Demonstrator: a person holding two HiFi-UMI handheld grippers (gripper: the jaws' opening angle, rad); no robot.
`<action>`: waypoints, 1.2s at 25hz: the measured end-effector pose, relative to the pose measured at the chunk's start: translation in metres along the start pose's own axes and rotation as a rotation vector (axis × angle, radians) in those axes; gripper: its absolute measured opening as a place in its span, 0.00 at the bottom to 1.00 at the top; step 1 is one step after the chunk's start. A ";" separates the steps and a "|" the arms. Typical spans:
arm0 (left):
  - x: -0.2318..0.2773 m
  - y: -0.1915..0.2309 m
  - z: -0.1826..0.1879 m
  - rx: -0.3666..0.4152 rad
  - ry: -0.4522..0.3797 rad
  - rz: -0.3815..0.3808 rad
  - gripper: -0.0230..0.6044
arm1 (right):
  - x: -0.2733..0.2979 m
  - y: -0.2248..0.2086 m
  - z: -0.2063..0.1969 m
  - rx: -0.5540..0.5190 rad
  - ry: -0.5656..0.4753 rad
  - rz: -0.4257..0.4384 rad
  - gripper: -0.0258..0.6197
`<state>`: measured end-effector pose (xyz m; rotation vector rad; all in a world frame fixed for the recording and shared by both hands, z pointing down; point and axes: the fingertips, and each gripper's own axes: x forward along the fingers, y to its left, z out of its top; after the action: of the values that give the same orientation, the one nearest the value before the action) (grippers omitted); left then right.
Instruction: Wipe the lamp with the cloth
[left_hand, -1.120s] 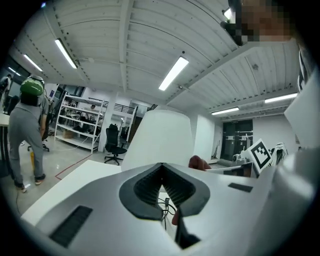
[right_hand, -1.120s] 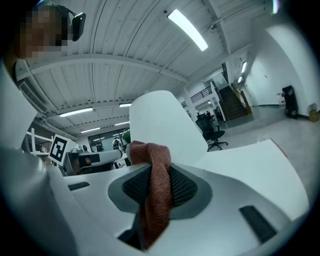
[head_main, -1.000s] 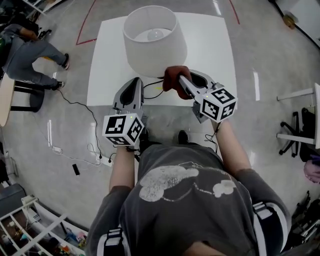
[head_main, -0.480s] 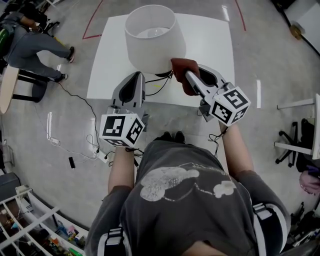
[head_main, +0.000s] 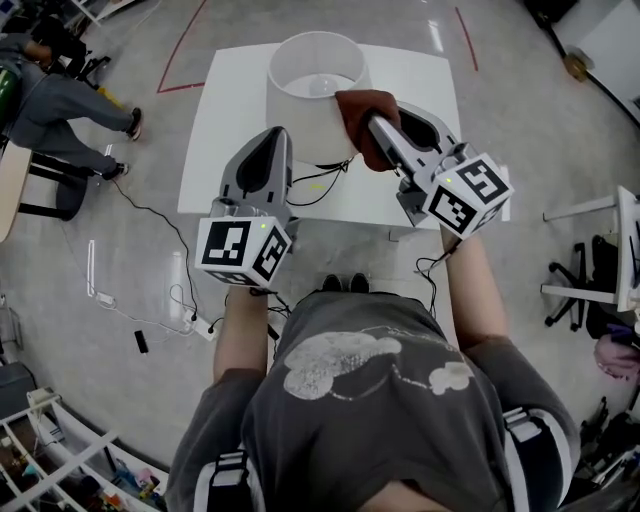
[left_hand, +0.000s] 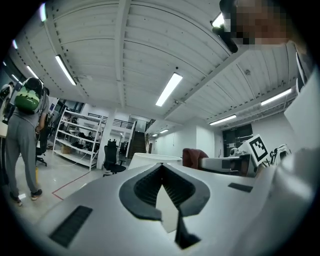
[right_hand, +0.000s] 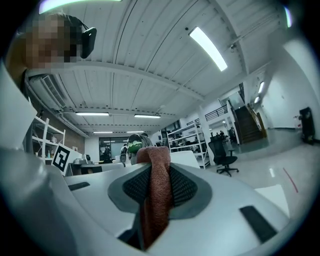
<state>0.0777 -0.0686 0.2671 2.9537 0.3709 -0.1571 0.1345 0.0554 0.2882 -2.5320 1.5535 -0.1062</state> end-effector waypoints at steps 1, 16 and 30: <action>0.002 0.000 0.000 -0.006 0.002 -0.003 0.05 | 0.003 -0.001 0.001 -0.008 0.005 0.000 0.17; 0.007 -0.008 -0.040 0.015 0.014 0.236 0.05 | 0.010 -0.044 -0.023 0.093 0.032 0.246 0.17; 0.000 -0.033 -0.095 -0.011 0.088 0.466 0.05 | 0.000 -0.084 -0.105 0.148 0.250 0.341 0.17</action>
<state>0.0775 -0.0205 0.3554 2.9447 -0.3075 0.0336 0.1929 0.0818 0.4070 -2.1716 1.9646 -0.4888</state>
